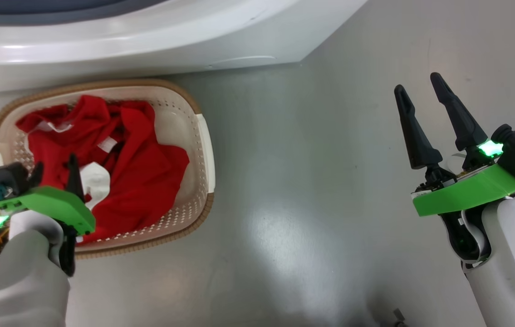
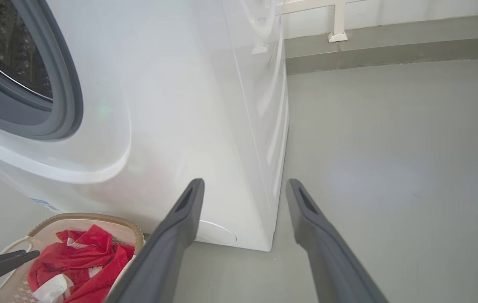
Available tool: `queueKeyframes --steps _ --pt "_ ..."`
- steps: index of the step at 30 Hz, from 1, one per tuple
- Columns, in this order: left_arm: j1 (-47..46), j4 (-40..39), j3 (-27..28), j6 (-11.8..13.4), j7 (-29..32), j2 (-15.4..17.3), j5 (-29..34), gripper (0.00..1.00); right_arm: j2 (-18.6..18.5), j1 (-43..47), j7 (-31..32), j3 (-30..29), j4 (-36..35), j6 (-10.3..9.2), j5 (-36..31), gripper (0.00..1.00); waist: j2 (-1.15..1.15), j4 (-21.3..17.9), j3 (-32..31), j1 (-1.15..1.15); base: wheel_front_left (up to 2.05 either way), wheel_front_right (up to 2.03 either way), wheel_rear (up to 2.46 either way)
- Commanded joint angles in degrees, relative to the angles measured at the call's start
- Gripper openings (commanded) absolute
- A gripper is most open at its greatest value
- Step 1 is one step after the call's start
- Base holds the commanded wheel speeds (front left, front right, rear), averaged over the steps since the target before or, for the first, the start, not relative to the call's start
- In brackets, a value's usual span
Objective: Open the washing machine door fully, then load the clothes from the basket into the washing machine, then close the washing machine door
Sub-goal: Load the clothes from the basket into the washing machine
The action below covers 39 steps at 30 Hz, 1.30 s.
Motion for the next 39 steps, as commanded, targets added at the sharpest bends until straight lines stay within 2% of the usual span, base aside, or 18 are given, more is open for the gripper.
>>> queueKeyframes --steps 1,11,17,27,31,34,35,36,38,39 --pt "-0.1 0.6 1.2 0.1 -0.7 2.7 0.1 1.00 0.2 0.8 -0.4 1.1 -1.5 0.09 -0.3 1.00 0.00 -0.8 1.2 0.00 0.00 0.00 0.00" --pt "-4.9 6.0 1.3 0.7 -0.5 4.5 -0.6 1.00 1.0 -0.1 -0.4 0.8 -2.5 0.09 -0.6 1.00 0.00 -2.0 5.0 0.00 0.00 0.00 0.00" --pt "-6.3 7.3 0.7 1.4 1.3 4.7 -0.5 1.00 1.3 -0.5 -0.4 0.8 -2.7 0.09 -0.8 1.00 0.00 -2.3 6.1 0.00 0.00 0.00 0.00" --pt "-7.3 8.3 -0.6 1.3 5.1 4.9 -0.7 1.00 1.3 -0.7 -0.4 0.6 -2.9 0.09 -0.9 1.00 0.00 -2.9 7.4 0.00 0.00 0.00 0.00" --pt "-7.6 8.5 -0.9 2.6 5.5 5.4 -0.6 1.00 1.2 -0.8 -0.4 0.5 -3.1 0.09 -1.0 1.00 0.00 -3.0 7.9 0.00 0.00 0.00 0.00" --pt "-7.9 8.5 -1.2 2.6 5.8 5.5 -0.7 0.98 1.1 -0.8 -0.4 0.4 -3.1 0.09 -1.0 1.00 0.00 -3.1 8.2 0.00 0.00 0.00 0.00" --pt "-8.0 8.6 -1.3 2.5 6.2 5.4 -0.8 0.85 1.1 -0.8 -0.4 0.4 -3.1 0.09 -1.0 1.00 0.00 -3.1 8.3 0.00 0.00 0.00 0.00" --pt "-8.0 8.6 -1.3 2.4 6.5 5.4 -0.8 0.56 1.1 -0.8 -0.4 0.4 -3.0 0.09 -1.0 1.00 0.00 -3.1 8.3 0.00 0.00 0.00 0.00" --pt "-8.1 8.6 -1.5 2.4 6.8 5.3 -1.0 0.25 1.1 -0.9 -0.4 0.4 -2.9 0.09 -1.0 1.00 0.00 -3.1 8.3 0.00 0.00 0.00 0.00" --pt "-8.1 8.6 -1.5 2.4 6.8 5.2 -1.1 0.00 1.1 -0.9 -0.4 0.4 -2.9 0.09 -1.0 1.00 0.00 -3.1 8.3 0.00 0.00 0.00 0.00"
